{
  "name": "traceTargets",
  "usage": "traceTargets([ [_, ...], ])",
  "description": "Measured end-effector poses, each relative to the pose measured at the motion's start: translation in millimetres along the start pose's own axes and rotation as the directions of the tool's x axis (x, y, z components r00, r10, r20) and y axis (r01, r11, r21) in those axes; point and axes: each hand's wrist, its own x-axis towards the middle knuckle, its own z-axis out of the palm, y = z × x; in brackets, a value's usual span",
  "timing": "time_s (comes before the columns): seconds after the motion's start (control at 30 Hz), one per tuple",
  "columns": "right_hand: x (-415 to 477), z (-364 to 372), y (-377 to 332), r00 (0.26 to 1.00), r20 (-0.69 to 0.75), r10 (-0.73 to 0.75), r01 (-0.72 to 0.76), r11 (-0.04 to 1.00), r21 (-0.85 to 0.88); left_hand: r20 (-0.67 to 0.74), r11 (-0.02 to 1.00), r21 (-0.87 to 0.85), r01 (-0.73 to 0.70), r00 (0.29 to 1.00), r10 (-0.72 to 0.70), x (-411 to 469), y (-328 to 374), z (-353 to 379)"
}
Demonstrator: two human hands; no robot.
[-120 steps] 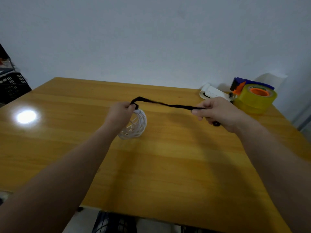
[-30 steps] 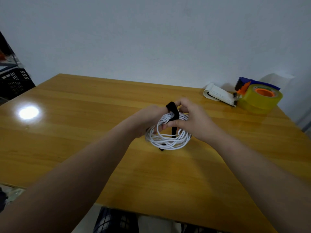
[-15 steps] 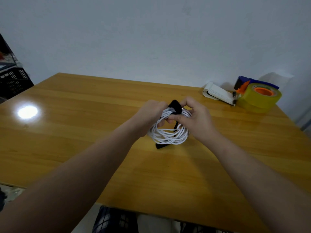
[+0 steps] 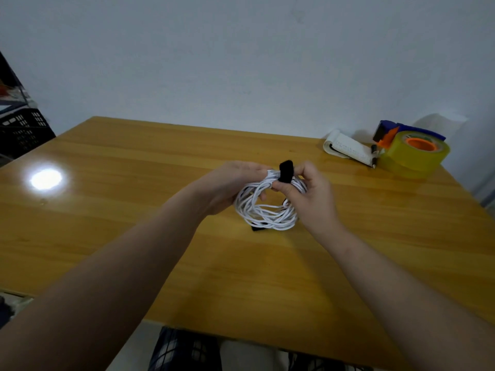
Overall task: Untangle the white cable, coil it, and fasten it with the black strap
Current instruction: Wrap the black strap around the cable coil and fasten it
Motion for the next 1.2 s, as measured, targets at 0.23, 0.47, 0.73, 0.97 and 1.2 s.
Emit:
traceTargets([
  [0.23, 6, -6, -6, 0.979, 0.178, 0.103, -0.119, 0.989, 0.084, -0.205, 0.994, 0.113, 0.004, 0.978, 0.020, 3, -6, 11],
  [0.47, 6, -3, -5, 0.983, 0.138, 0.117, -0.115, 0.993, -0.017, -0.221, 0.986, 0.165, 0.001, 0.975, 0.036, 3, -3, 19],
  [0.73, 9, -3, -11, 0.965, 0.104, 0.242, -0.258, 0.949, 0.182, -0.286, 0.965, 0.205, -0.165, 0.933, 0.220, 6, -8, 20],
  [0.97, 16, -4, -17, 0.933, 0.187, 0.309, -0.347, 0.908, 0.232, -0.208, 0.954, 0.247, -0.168, 0.953, 0.222, 4, -9, 15],
  [1.2, 18, -16, -19, 0.870, 0.389, 0.302, -0.307, 0.950, -0.050, -0.198, 0.958, 0.250, -0.141, 0.961, 0.193, 5, -3, 9],
])
